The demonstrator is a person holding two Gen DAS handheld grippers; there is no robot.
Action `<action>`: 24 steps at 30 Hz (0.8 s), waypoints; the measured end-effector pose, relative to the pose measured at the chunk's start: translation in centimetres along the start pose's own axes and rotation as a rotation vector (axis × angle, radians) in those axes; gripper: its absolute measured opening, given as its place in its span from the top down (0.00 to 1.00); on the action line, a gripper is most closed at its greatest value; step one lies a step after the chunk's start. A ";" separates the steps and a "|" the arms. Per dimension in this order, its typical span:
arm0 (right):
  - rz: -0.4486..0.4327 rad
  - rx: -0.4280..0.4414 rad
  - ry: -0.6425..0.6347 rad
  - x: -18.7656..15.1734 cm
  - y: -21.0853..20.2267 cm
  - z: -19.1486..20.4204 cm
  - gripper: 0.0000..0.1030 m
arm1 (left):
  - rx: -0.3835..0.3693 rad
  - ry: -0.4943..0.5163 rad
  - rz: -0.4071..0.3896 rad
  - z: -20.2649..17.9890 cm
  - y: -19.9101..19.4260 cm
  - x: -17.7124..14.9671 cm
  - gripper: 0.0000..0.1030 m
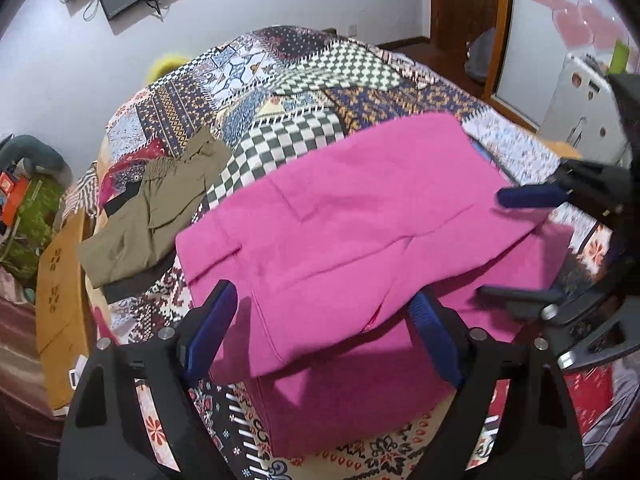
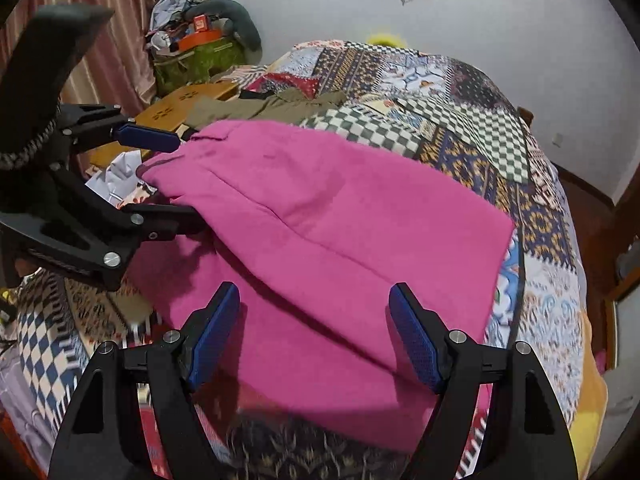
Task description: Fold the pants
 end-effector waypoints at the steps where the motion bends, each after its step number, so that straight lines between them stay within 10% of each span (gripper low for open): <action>1: -0.004 0.008 -0.005 0.3 0.4 0.2 0.29 | -0.004 -0.005 -0.002 0.0 0.0 0.2 0.15; 3: -0.001 0.016 -0.010 0.6 1.0 0.3 0.31 | -0.012 -0.010 -0.004 0.0 0.0 0.5 0.15; 10: 0.007 0.062 0.046 1.9 2.2 0.1 0.86 | -0.039 0.039 0.017 -1.4 0.4 -0.8 0.15; 18: -0.075 0.080 0.056 3.7 0.0 0.5 0.93 | 0.037 0.108 -0.006 -0.7 -0.2 -1.3 0.74; 24: -0.106 0.089 0.014 4.0 -1.9 1.7 0.94 | 0.032 0.111 -0.067 -0.9 -3.4 -0.7 0.79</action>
Point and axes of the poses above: each gripper's, at about its wrist camera, not at the fingertips, and y roughly the way its jaws point, z to its left, x to its top, the point moved 10 cm from there along y, roughly the way its jaws point, and after that the axes turned 14 degrees about -z, right-handed, at the moved point
